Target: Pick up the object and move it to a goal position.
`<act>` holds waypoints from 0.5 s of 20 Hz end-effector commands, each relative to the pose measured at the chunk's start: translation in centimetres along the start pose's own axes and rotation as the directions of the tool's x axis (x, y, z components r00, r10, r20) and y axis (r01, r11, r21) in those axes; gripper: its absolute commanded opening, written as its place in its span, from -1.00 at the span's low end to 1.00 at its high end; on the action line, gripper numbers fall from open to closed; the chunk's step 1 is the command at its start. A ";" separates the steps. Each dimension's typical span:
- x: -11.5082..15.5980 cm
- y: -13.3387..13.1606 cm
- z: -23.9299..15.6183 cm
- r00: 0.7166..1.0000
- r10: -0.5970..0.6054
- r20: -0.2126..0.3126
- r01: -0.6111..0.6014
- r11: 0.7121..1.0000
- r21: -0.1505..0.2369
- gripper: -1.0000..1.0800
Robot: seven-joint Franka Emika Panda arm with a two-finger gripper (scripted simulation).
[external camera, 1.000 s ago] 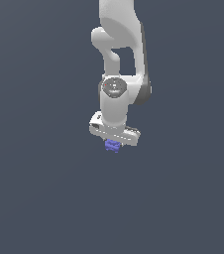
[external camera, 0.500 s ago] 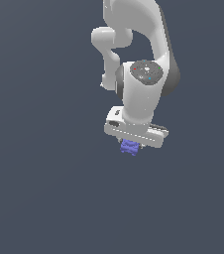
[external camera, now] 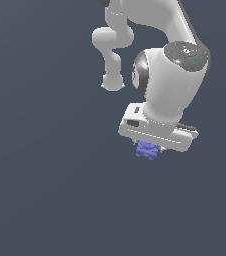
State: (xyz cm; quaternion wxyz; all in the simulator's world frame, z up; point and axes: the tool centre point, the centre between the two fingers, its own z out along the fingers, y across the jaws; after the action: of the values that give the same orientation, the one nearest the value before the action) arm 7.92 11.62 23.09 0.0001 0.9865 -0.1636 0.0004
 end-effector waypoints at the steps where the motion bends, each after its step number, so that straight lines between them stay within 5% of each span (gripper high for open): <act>1: 0.3 -0.9 -0.8 1.000 0.001 0.001 -0.001 1.000 0.000 -1.00; 10: 1.0 -2.5 -2.1 1.000 0.001 0.001 -0.001 1.000 0.000 -1.00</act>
State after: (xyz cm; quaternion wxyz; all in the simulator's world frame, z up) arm 9.53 13.49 25.06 0.0000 0.9865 -0.1637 0.0001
